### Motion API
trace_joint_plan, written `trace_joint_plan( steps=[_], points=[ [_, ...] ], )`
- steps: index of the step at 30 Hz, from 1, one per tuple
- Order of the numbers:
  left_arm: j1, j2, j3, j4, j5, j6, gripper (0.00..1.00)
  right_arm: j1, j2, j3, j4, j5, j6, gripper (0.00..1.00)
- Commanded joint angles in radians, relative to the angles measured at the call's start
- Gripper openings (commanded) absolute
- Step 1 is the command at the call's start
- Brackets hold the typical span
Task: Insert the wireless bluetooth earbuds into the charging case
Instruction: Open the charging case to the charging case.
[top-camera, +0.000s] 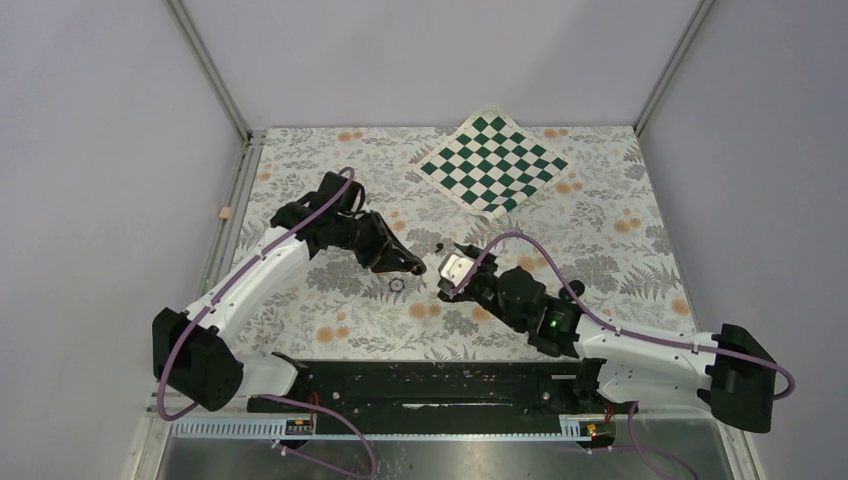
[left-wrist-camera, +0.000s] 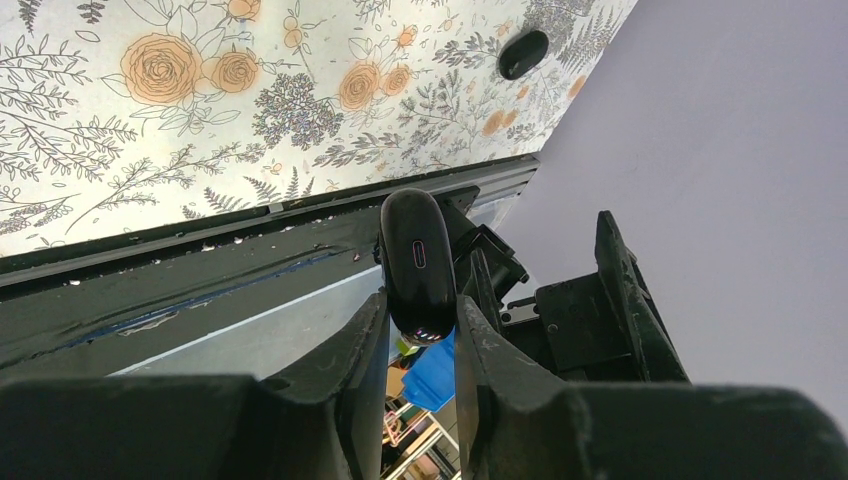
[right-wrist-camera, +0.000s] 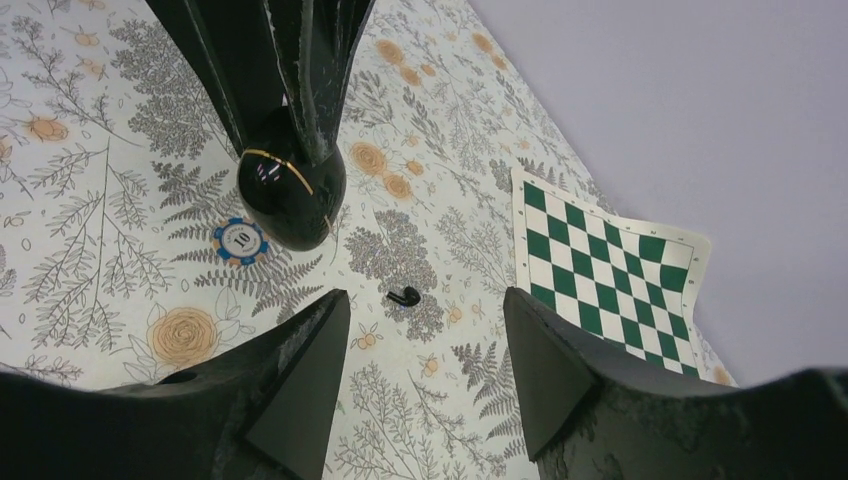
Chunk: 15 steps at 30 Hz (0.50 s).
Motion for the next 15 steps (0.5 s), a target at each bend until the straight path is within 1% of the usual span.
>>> trace_joint_plan(
  steps=[1,6,15],
  points=[
    [0.007,-0.018,0.0,0.006,0.007,-0.002,0.0,-0.008,-0.038,-0.008,-0.002,-0.027,0.024,0.66],
    [0.007,-0.016,0.004,0.007,0.011,-0.001,0.0,0.004,0.019,0.027,-0.009,-0.105,0.059,0.66],
    [0.007,-0.009,0.007,0.005,0.012,-0.003,0.0,0.045,0.183,0.089,0.144,-0.085,0.036,0.67]
  ],
)
